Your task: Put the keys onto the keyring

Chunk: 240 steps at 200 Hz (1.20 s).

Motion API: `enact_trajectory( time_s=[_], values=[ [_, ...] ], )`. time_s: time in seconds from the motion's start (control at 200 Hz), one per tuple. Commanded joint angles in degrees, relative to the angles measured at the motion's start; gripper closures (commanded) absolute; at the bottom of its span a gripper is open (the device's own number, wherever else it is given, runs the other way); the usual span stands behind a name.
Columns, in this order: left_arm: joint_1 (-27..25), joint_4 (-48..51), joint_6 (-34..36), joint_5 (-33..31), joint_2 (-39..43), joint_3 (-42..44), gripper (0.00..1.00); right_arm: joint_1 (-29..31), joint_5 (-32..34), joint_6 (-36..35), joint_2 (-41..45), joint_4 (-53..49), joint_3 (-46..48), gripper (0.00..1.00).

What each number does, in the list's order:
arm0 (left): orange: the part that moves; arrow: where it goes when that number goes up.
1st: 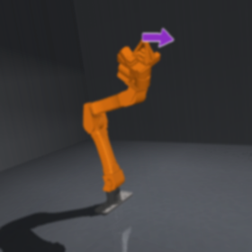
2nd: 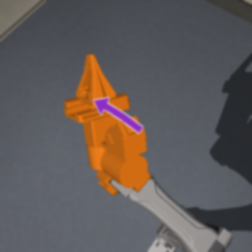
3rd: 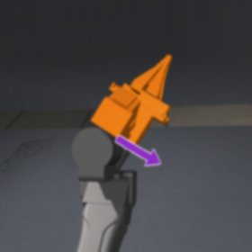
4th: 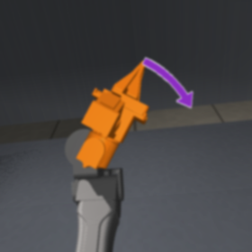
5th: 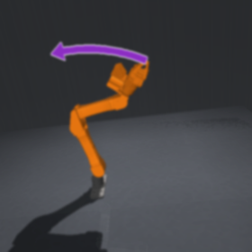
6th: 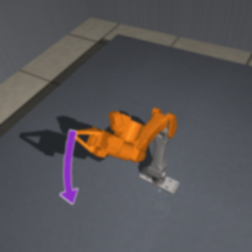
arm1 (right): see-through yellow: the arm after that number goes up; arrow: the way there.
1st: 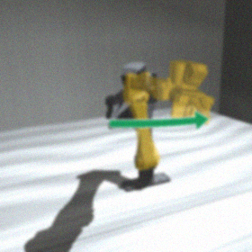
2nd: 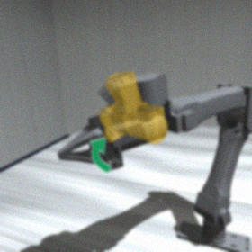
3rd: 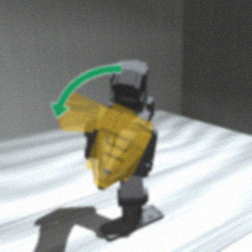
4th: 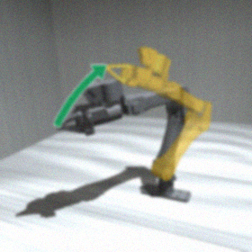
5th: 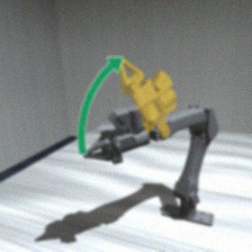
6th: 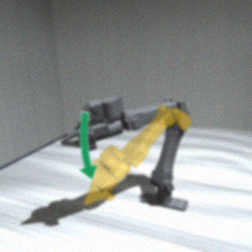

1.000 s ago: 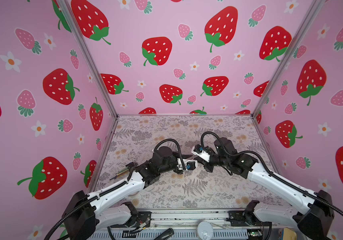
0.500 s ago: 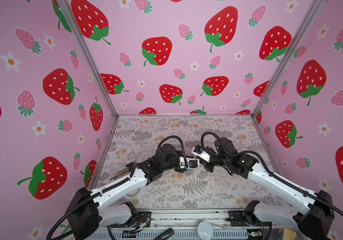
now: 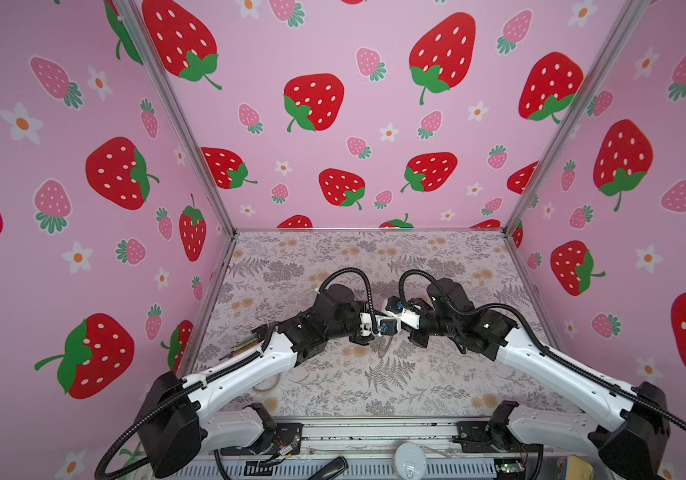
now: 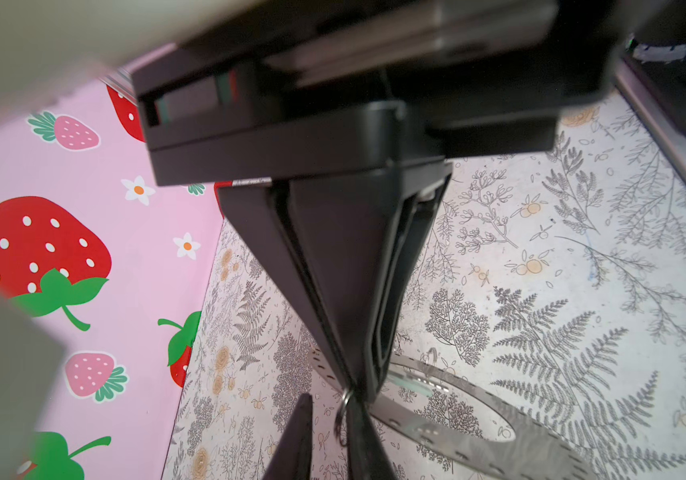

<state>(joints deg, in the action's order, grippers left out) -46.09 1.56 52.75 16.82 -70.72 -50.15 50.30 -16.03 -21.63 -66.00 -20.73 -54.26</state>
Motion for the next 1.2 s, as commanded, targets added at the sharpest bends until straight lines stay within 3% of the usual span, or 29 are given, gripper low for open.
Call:
enact_trajectory(
  time_s=[0.0, 0.14, 0.165, 0.26, 0.375, 0.6, 0.755, 1.196],
  values=[
    [-0.2, 4.6, 0.4, 2.4, -1.3, -2.2, 0.83, 1.2, -0.1, -3.1, 2.9, 4.5, -1.0, 1.0],
    [-0.2, 6.0, 0.6, 4.2, -1.7, -2.7, 0.93, 1.5, 1.2, -3.9, 3.8, 5.9, -0.4, 1.0],
    [-0.1, 6.3, 0.5, 4.5, -1.7, -2.8, 1.0, 1.5, 1.4, -4.2, 4.1, 6.2, -0.3, 1.0],
    [-0.1, 6.7, 0.1, 5.1, -1.8, -3.1, 1.0, 1.6, 2.4, -3.7, 5.3, 8.2, 1.0, 0.97],
    [1.1, 4.7, -3.2, 6.5, -1.1, -2.8, 1.0, 1.6, 5.7, -2.2, 8.0, 10.5, 3.7, 0.75],
    [7.2, -8.9, -17.3, 16.4, 1.9, 1.1, 1.0, 1.3, 11.1, 6.1, 18.0, 18.5, 13.9, 0.56],
    [9.5, -16.9, -23.8, 20.0, 2.5, 3.3, 1.0, 1.3, 9.6, 10.3, 20.5, 25.1, 19.3, 0.54],
    [10.8, -31.1, -34.4, 24.0, 1.7, 6.8, 1.0, 1.2, 7.3, 14.9, 12.6, 32.6, 18.8, 0.5]
  ],
)
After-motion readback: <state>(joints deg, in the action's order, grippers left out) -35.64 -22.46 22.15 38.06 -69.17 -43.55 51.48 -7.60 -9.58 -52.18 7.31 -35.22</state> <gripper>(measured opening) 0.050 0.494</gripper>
